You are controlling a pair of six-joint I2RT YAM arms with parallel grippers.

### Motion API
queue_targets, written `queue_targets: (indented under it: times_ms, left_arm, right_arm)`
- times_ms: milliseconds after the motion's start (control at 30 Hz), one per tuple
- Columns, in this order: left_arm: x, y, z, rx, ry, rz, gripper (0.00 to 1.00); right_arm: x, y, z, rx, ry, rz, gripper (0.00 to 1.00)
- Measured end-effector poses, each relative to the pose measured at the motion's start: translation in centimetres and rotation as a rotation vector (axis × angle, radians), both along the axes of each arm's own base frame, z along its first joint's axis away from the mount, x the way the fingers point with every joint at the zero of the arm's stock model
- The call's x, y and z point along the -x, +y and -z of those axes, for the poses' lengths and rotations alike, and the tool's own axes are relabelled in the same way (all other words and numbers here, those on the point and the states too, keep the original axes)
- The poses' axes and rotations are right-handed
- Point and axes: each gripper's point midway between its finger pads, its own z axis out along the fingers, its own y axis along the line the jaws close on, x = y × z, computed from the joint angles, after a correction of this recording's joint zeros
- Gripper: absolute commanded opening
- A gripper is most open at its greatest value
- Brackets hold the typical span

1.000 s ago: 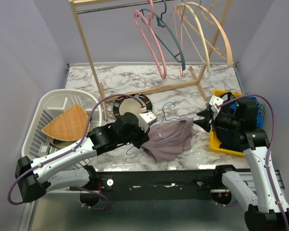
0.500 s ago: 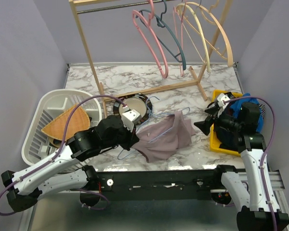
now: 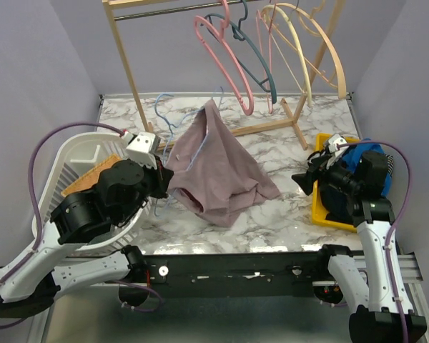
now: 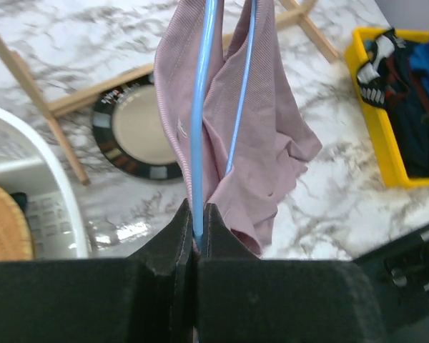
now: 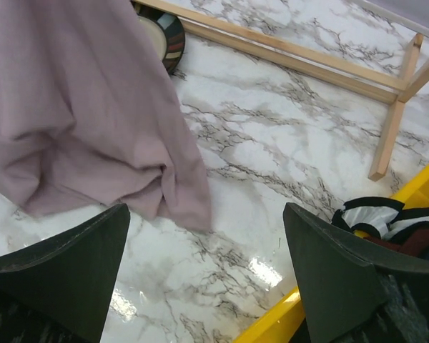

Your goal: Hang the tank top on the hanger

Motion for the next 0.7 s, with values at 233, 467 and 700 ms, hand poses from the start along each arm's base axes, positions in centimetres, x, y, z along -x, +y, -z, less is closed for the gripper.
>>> queue_targets:
  times_ms: [233,467,700]
  left_arm:
    - [-4.3,1.1,-2.7,-0.098,-0.070,-0.202,0.00]
    - [-9.9,2.5,-3.2,-0.149,-0.068,-0.356,0.00]
    - [-13.7,2.7,-6.1,-0.081,-0.124,-0.401,0.00]
  right_arm:
    - [-0.1,-0.3,0.0,0.003,-0.001,0.016,0.97]
    - [-0.1,-0.4,-0.1,0.005,-0.005,0.024,0.97]
    - [-0.1,-0.7,-0.2,0.010,-0.012,0.039,0.97]
